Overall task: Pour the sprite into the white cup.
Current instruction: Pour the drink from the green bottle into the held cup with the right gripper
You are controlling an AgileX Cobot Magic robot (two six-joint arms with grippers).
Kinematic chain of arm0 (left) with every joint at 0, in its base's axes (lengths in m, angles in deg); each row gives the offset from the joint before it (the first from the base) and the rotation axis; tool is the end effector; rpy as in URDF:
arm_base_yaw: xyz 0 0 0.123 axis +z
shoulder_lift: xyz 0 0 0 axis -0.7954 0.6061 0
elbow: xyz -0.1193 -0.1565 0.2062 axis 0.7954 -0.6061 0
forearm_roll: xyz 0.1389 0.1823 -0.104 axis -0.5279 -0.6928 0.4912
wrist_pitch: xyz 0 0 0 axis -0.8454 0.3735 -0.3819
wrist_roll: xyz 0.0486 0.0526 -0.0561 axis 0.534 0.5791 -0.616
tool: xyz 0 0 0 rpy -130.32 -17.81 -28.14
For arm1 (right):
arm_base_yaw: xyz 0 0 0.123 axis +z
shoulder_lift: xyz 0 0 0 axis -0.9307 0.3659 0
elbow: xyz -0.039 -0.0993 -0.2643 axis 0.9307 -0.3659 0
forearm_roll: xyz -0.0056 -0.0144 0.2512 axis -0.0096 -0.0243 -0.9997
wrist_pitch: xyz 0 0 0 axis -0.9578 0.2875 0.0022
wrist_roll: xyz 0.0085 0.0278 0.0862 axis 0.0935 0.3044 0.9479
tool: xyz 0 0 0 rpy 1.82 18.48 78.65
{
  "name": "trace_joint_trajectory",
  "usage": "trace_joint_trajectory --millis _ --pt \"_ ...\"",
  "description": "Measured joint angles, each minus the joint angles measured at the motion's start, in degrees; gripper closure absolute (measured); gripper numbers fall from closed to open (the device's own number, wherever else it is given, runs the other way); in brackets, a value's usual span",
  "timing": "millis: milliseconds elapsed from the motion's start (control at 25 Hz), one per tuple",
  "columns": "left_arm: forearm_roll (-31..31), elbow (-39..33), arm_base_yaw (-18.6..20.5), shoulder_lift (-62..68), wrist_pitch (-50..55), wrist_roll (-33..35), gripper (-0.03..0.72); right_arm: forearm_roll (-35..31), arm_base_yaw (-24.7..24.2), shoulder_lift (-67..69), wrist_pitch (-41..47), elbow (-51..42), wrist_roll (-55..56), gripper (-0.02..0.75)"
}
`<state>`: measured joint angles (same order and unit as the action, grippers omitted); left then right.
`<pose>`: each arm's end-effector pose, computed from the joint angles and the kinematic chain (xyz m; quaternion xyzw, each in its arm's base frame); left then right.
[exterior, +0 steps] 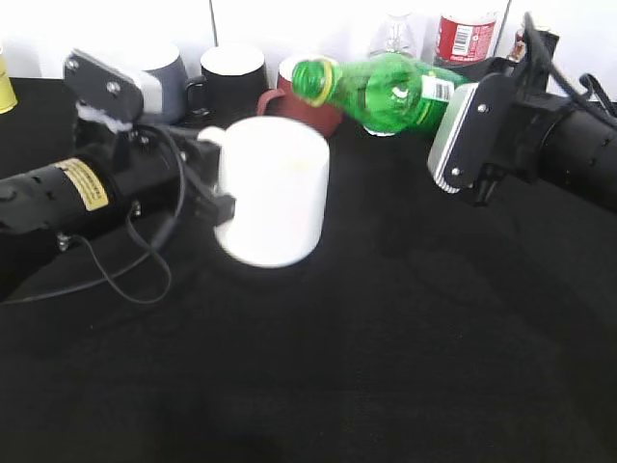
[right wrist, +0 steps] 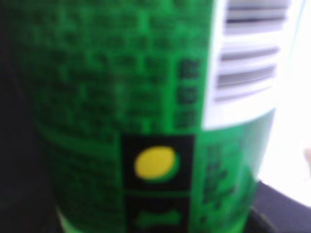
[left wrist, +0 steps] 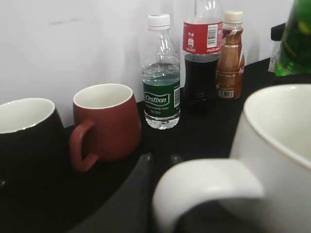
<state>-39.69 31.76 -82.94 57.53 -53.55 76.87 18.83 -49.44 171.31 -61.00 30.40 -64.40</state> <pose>0.2665 -0.1726 0.1874 0.2712 0.7283 -0.2097 0.5934 0.3015 0.1206 0.2005 -0.5702 0.5050 -0.2166 0.6107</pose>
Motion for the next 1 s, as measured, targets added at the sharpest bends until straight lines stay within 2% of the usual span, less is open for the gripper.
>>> trace_joint_trajectory --millis 280,1000 --pt "-2.1 0.0 0.0 0.0 0.8 0.0 0.624 -1.1 0.0 0.0 0.3 1.5 -9.5 0.321" --pt "-4.4 0.0 0.0 0.0 3.2 0.0 0.624 -1.2 0.0 0.0 0.4 3.3 -20.8 0.342"
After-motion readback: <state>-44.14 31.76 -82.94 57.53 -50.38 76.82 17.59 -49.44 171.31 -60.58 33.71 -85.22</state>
